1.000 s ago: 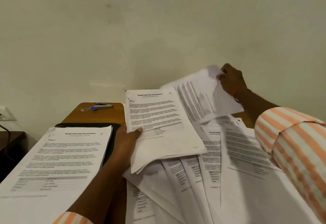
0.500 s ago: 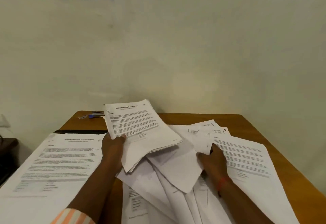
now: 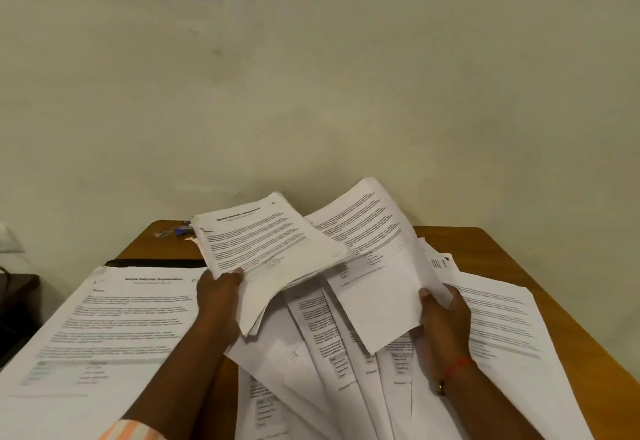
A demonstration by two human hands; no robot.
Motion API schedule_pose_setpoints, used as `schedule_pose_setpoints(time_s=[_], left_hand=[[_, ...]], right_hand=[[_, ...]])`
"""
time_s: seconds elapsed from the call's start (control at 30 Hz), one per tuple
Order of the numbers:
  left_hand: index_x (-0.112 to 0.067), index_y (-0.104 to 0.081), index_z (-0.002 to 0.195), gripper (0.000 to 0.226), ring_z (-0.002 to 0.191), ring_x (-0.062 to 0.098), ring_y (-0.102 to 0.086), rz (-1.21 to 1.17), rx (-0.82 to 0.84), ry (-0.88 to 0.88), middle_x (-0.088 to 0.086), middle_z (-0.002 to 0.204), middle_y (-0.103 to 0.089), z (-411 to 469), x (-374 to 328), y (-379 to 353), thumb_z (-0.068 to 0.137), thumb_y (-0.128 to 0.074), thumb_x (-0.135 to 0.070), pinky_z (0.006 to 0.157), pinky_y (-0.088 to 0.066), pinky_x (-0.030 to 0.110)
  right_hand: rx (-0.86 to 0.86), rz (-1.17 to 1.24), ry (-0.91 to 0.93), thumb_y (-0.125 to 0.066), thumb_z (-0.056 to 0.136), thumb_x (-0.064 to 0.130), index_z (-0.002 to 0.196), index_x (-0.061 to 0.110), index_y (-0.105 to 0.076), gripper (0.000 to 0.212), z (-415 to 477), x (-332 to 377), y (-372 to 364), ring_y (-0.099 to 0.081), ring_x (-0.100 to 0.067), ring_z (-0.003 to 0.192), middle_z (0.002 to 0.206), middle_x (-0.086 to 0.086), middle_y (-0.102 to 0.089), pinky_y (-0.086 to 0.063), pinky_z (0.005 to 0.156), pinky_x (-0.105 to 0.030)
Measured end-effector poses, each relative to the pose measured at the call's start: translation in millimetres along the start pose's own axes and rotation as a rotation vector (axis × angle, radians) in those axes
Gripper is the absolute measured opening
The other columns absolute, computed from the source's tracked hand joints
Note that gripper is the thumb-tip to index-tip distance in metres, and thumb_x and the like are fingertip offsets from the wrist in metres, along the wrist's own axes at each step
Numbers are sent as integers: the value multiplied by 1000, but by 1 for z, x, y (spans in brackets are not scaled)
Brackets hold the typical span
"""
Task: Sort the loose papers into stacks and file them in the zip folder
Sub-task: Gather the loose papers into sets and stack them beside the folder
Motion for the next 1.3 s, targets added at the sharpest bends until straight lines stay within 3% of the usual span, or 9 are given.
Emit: schedule_pose_setpoints(time_s=[0.2, 0.4, 0.6, 0.73, 0.83, 1.0, 1.1, 1.2, 1.3], left_hand=[[-17, -58, 136, 40, 100, 24, -69, -2, 134, -16, 2, 115, -71, -6, -1, -17, 98, -62, -3, 74, -54, 32], [-16, -59, 137, 40, 107, 30, -67, -15, 107, -36, 8, 125, -69, -1, -3, -13, 98, -63, -6, 92, -53, 43], [-18, -60, 133, 36, 102, 26, -67, -16, 86, -36, 4, 117, -70, -1, -2, -11, 99, -63, -9, 77, -53, 35], [-19, -60, 135, 39, 105, 28, -68, -20, 95, -39, 5, 120, -70, 0, 0, -12, 98, -64, -9, 85, -55, 41], [-16, -59, 137, 41, 108, 30, -67, -33, 99, -41, 7, 124, -70, 0, 0, -14, 98, -64, -6, 98, -53, 48], [-16, -58, 137, 41, 108, 31, -67, -35, 95, -46, 8, 124, -69, 2, 0, -13, 98, -64, -8, 98, -53, 48], [-18, -59, 136, 40, 108, 30, -67, -40, 84, -48, 6, 123, -70, 4, 0, -11, 97, -65, -10, 99, -52, 49], [-19, -59, 136, 40, 107, 29, -68, -40, 93, -50, 5, 124, -70, 3, -2, -13, 97, -66, -11, 98, -53, 49], [-17, -59, 134, 38, 106, 26, -68, -28, 138, -83, 4, 121, -70, 0, -7, -20, 98, -64, -8, 90, -55, 42]], right_hand=[[21, 89, 24, -62, 96, 5, 113, 20, -64, 23, -6, 7, -5, -69, -34, 106, 121, -8, -69, -57, 82, -60], [-14, 107, 48, -64, 96, 8, 118, 18, -63, 24, -4, 9, -1, -69, -35, 107, 124, -10, -68, -58, 79, -59], [-66, 35, 112, -68, 93, 14, 117, 22, -64, 25, 0, 13, 5, -69, -34, 107, 123, -8, -68, -60, 78, -54], [-82, -8, 123, -69, 93, 17, 114, 27, -66, 24, 0, 14, 5, -69, -33, 106, 122, -6, -69, -60, 79, -57], [-83, -12, 127, -67, 95, 15, 119, 21, -64, 25, 1, 16, 6, -69, -33, 105, 122, -8, -68, -61, 77, -55], [-74, -15, 127, -66, 95, 13, 116, 19, -63, 22, -1, 17, 5, -69, -31, 104, 122, -8, -67, -61, 78, -53], [-50, -295, 240, -66, 94, 8, 102, 24, -62, 18, -9, 33, -4, -65, -26, 105, 117, -3, -66, -59, 85, -44], [61, -530, 313, -65, 92, 2, 117, 22, -58, 33, -22, 37, -23, -58, -20, 106, 116, 1, -61, -55, 92, -39], [153, -757, 384, -65, 90, -1, 116, 22, -48, 39, -39, 36, -41, -58, -19, 100, 106, 2, -59, -52, 73, -18]])
Point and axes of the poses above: each hand's wrist, its own z-axis towards the middle knuckle, its own y-axis out of the back of the hand, x = y × z, the point moved 10 cm from there along z, towards the middle knuckle
